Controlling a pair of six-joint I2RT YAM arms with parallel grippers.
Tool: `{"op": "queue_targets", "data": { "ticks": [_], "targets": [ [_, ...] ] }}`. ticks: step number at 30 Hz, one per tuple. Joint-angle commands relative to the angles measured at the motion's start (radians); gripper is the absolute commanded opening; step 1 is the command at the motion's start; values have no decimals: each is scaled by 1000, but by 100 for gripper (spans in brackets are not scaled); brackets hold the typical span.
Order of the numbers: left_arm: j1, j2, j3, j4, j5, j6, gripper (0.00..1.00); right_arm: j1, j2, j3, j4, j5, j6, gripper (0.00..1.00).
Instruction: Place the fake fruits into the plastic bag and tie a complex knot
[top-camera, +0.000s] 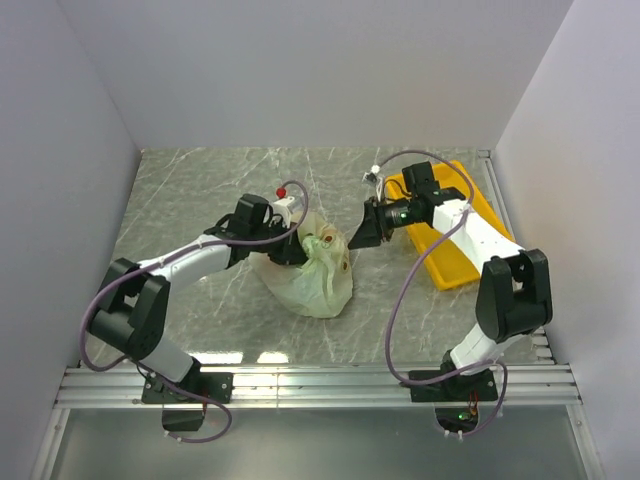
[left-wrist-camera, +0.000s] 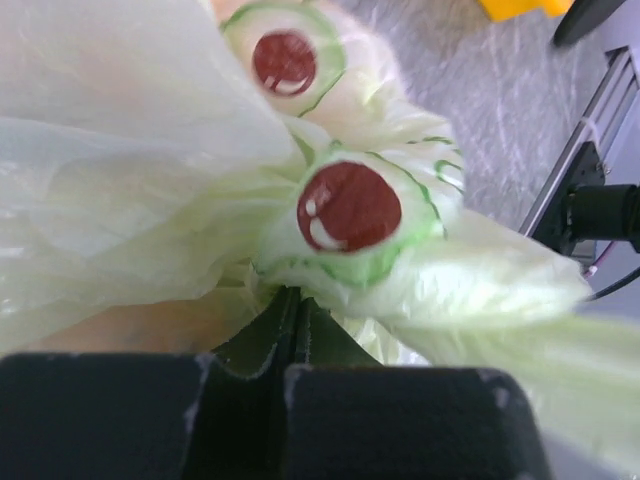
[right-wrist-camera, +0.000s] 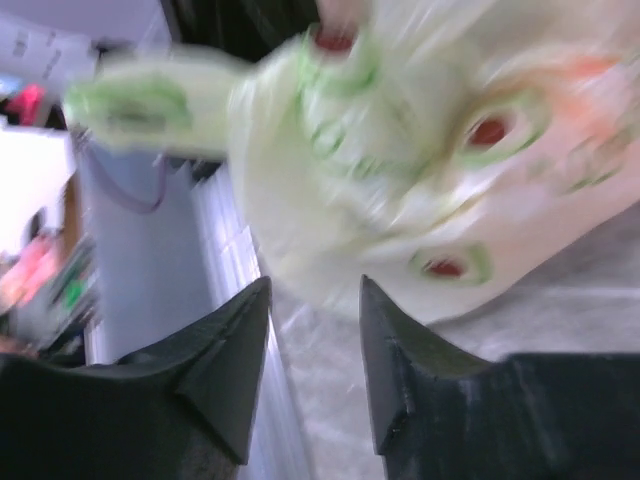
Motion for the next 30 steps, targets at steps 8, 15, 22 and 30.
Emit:
{"op": "queue_targets", "data": {
  "ticks": [8, 15, 22, 30],
  "targets": [
    [-3, 132, 74, 9, 49, -22, 0, 101, 197, 101, 258, 153, 141, 55],
    [-5, 201, 45, 267, 223, -198, 0, 135, 246, 48, 107, 49, 23, 66],
    [-38, 266, 59, 437, 394, -304, 0, 179, 248, -3, 323, -39, 211, 82],
    [-31, 274, 100, 381, 504, -256, 0, 187, 222, -60, 846, 25, 662, 82]
  ]
}}
